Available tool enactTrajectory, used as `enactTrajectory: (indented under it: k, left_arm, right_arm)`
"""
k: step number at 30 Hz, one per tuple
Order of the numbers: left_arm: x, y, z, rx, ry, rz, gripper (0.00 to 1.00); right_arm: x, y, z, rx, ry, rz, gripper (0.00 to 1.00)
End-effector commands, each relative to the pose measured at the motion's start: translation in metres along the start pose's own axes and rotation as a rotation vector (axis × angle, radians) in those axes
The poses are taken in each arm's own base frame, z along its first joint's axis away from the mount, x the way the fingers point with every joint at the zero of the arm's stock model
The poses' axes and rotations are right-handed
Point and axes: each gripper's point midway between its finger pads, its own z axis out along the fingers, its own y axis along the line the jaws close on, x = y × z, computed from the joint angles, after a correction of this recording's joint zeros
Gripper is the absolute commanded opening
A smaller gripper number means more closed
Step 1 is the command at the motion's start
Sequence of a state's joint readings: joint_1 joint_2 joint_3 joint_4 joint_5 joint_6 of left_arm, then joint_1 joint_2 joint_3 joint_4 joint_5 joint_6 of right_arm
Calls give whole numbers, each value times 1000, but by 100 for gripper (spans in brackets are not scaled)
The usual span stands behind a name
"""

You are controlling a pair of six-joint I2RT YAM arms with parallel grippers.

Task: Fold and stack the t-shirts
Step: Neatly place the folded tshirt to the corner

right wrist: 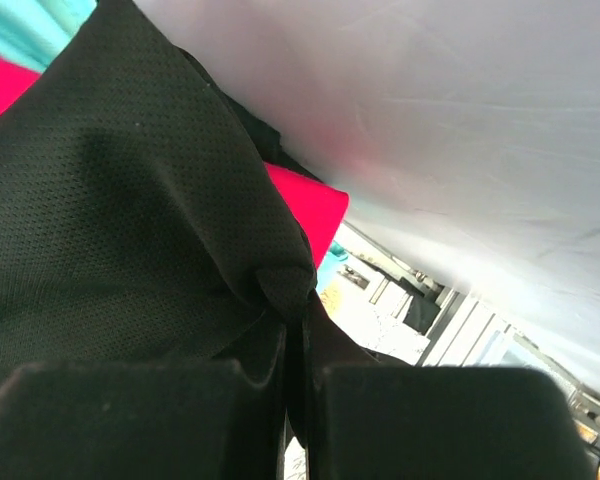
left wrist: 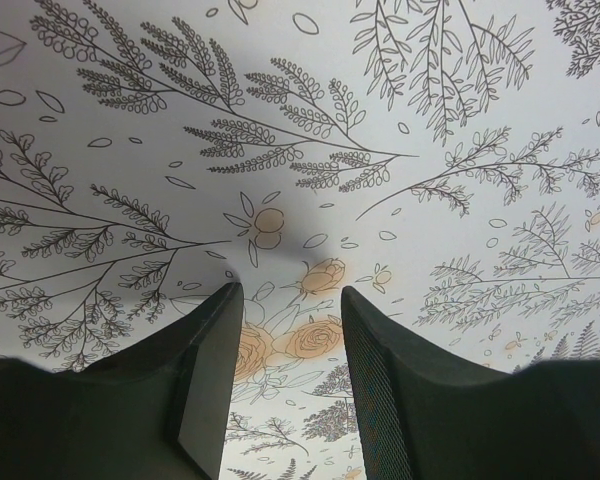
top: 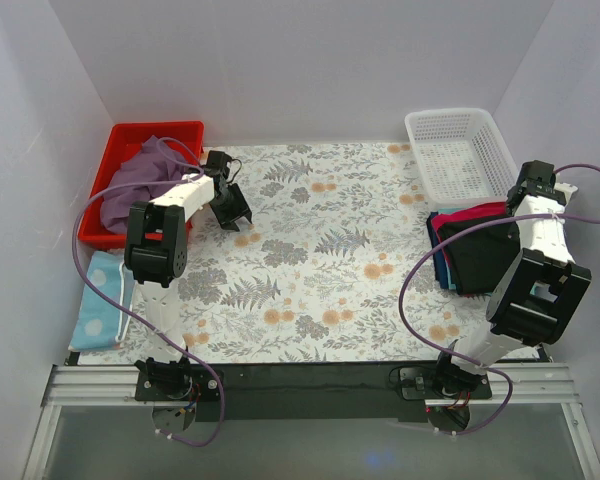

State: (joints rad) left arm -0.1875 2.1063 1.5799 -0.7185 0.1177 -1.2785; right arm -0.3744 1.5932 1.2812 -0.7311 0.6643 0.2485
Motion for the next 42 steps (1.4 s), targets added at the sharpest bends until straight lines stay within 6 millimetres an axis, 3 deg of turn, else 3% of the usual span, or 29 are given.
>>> enactTrajectory:
  k: [1,5,8,13,20,23,27,31,32,38,42]
  left_arm:
    - [7,-1,3,10,26,17,43]
    - [8,-2,5,16,34,22,46]
    - [8,-4,6,27,38,27,54]
    - [5,-8,4,44,28,34,63]
    - [6,-10,1,61,29,39,65]
    - [7,-10,0,62,28,43,65]
    - [7,-13,-4,81,14,55,65]
    - [7,-19,-12,116,-14,91,65]
    - [8,-20,-12,120,-16,100,65]
    - [14,-24,-23,138,-79,161,65]
    - [16,-32,-34,159,-127,199,65]
  right_arm:
    - [-17,-4,0,20,-40,72,15]
    - [-21,-8,-8,20,-62,99,55]
    - [-26,-15,-15,24,-91,126,63]
    - [-35,-20,-33,2,-148,164,66]
    - [-50,-22,-62,-13,-242,183,67]
    - [-51,-9,-76,-63,-271,154,67]
    - [-35,28,-98,-172,-298,41,66]
    - [-18,58,-132,-305,-357,-47,66]
    - [-11,73,-148,-347,-388,-104,66]
    - [14,105,-208,-539,-492,-239,73]
    - [32,123,-237,-648,-520,-302,78]
